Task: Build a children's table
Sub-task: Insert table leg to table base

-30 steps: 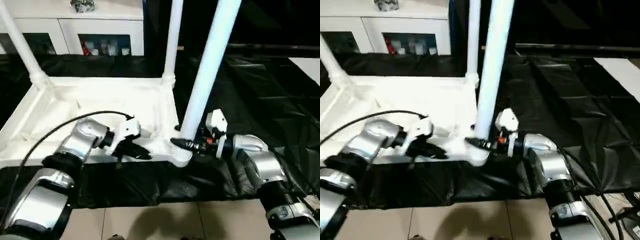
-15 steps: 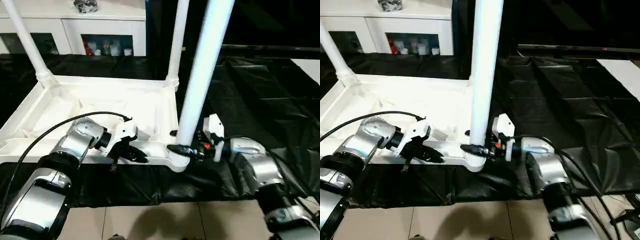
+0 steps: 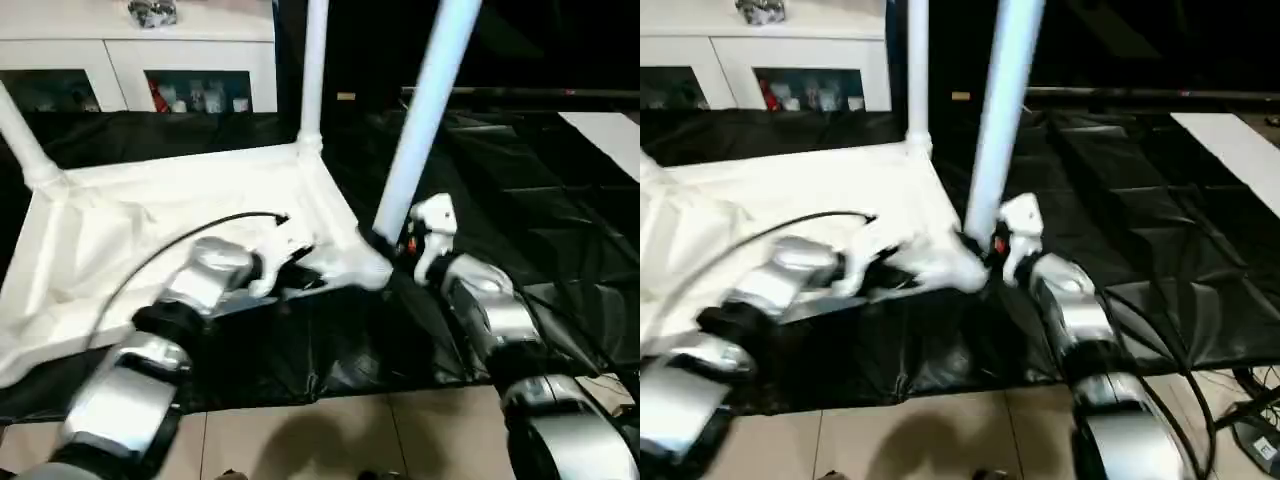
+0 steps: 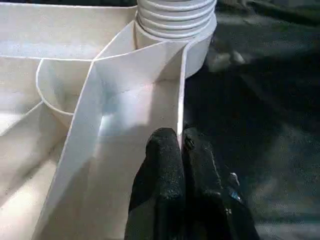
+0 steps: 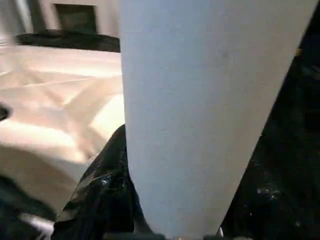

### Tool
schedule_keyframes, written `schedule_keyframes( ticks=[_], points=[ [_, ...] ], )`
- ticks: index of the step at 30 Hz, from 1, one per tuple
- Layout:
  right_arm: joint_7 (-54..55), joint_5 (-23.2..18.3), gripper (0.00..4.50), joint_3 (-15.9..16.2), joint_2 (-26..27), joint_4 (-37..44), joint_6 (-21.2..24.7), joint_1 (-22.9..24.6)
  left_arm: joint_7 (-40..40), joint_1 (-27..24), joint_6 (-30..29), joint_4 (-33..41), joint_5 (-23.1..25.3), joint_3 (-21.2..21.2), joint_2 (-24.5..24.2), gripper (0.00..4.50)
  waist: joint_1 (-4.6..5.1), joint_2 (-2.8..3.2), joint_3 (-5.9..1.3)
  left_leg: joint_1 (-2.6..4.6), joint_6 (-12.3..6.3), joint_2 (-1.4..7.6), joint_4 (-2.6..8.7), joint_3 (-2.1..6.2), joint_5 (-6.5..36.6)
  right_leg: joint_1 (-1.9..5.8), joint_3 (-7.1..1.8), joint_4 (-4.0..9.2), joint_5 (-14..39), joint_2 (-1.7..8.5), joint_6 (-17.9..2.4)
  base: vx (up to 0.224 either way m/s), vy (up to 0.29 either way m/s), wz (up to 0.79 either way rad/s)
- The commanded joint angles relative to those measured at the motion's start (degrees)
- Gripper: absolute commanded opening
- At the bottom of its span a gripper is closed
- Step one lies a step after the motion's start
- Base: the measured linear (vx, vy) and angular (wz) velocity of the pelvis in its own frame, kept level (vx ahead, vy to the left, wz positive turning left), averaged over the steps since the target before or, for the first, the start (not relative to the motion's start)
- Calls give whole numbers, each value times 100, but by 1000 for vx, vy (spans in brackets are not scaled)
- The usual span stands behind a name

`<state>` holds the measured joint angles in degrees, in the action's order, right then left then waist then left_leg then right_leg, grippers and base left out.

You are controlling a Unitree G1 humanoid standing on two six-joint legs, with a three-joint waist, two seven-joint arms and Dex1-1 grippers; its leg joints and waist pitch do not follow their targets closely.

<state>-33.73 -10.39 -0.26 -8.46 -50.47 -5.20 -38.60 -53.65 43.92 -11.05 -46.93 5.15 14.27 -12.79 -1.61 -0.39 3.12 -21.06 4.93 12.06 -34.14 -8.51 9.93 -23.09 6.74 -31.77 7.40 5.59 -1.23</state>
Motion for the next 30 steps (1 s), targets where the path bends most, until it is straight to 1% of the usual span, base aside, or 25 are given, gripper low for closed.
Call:
schedule_keyframes(
  ticks=[1,2,3,4,5,8,9,11,12,13,15,16,17,18,20,21,22,23,25,27,28,29,30],
  points=[
    [4,140,188,160,152,-519,342,216,299,220,53,605,-201,-372,73,0,7,26,-405,61,-177,90,482,-41,2080,258,-223,361,2357,287,-1014,0,0,0],
    [69,178,188,158,192,-619,343,174,268,158,36,683,-199,-323,90,0,2,10,-412,41,-220,87,474,-59,1918,275,-242,327,2143,282,-1092,54,-16,2],
    [156,208,188,142,244,-722,350,127,254,93,68,740,-173,-256,99,0,-6,5,-435,33,-253,88,455,-73,1727,282,-268,275,1901,289,-1174,54,-16,2],
    [200,220,188,129,260,-756,333,109,262,76,75,750,-161,-240,100,0,-2,12,-424,-1,-288,80,456,-75,1602,302,-265,255,1849,282,-1200,0,0,0],
    [239,218,188,107,281,-785,323,89,264,60,76,759,-146,-221,96,0,-5,-1,-431,7,-301,80,446,-87,1551,301,-268,261,1852,283,-1194,0,0,0],
    [351,264,188,107,328,-824,301,48,204,12,54,818,-130,-161,68,0,-39,14,-439,21,-322,87,445,-98,1289,317,-278,246,1747,284,-1207,0,0,0],
    [386,285,188,102,346,-864,276,25,206,-8,18,861,-126,-145,61,0,-33,14,-433,17,-305,92,451,-99,1285,317,-279,237,1733,280,-1218,0,0,0],
    [370,297,188,102,371,-894,226,0,200,-21,0,883,-128,-135,50,0,-24,18,-415,24,-259,92,454,-103,1401,303,-275,249,1889,272,-1195,0,0,0],
    [353,287,188,91,391,-935,179,-35,192,-33,-27,918,-126,-120,36,0,-10,32,-409,36,-219,92,458,-101,1542,290,-272,270,2054,266,-1150,0,0,0],
    [346,276,188,82,402,-964,155,-58,189,-42,-49,946,-123,-109,27,0,-3,23,-403,39,-190,90,463,-97,1642,290,-269,282,2182,265,-1112,0,0,0],
    [359,268,188,71,408,-1007,119,-97,186,-68,-104,1014,-127,-110,24,0,7,32,-402,39,-165,101,472,-87,1700,288,-272,280,2222,270,-1098,0,0,0],
    [358,267,223,67,406,-1017,87,-111,178,-77,-121,1039,-130,-116,23,0,18,19,-401,44,-163,98,471,-92,1731,281,-275,284,2227,262,-1098,0,0,0],
    [329,250,223,54,407,-1026,83,-129,164,-82,-127,1051,-130,-115,19,0,18,20,-403,49,-166,98,469,-93,1730,278,-277,282,2223,263,-1102,0,0,0],
    [318,264,244,34,407,-1045,50,-150,154,-92,-134,1067,-134,-113,10,0,24,25,-400,46,-171,94,469,-95,1733,275,-278,283,2226,260,-1102,0,0,0],
    [277,278,244,6,395,-1049,-20,-173,129,-107,-119,1069,-139,-105,-10,0,32,36,-402,45,-174,97,469,-93,1736,274,-283,279,2180,262,-1121,0,0,0],
    [277,278,261,6,395,-1049,-20,-173,129,-107,-119,1069,-139,-105,-10,0,31,39,-415,52,-176,102,466,-95,1689,275,-288,270,2078,262,-1167,0,0,0],
    [211,268,273,-10,377,-1036,-70,-182,98,-119,-108,1073,-144,-95,-27,0,22,23,-442,36,-185,93,446,-104,1512,297,-302,234,1802,267,-1237,0,0,0],
    [206,267,273,-12,376,-1035,-71,-183,96,-120,-107,1074,-144,-94,-28,0,13,14,-461,18,-213,95,446,-105,1391,321,-305,194,1609,259,-1272,0,0,0],
    [107,237,295,-30,359,-1020,-84,-189,64,-126,-100,1084,-149,-83,-40,0,4,15,-450,4,-325,84,426,-131,1205,300,-313,163,1357,241,-1350,0,0,0],
    [16,219,314,-46,322,-1017,-120,-206,31,-126,-70,1085,-145,-70,-63,0,-7,18,-441,15,-350,82,425,-142,1287,294,-315,181,1474,243,-1341,0,0,0],
    [-30,210,326,-54,298,-1019,-140,-219,14,-125,-48,1083,-141,-64,-80,0,-12,21,-436,18,-347,84,428,-143,1315,288,-317,189,1536,247,-1330,0,0,0],
    [-80,203,326,-62,271,-1019,-171,-234,-11,-119,-38,1070,-140,-61,-95,0,-13,32,-435,25,-340,86,431,-143,1337,286,-315,192,1569,243,-1324,0,0,0],
    [-80,203,337,-62,271,-1019,-171,-234,-11,-119,-38,1070,-140,-61,-95,0,-12,26,-434,30,-320,87,432,-143,1359,283,-317,196,1600,241,-1312,0,0,0]
  ],
)
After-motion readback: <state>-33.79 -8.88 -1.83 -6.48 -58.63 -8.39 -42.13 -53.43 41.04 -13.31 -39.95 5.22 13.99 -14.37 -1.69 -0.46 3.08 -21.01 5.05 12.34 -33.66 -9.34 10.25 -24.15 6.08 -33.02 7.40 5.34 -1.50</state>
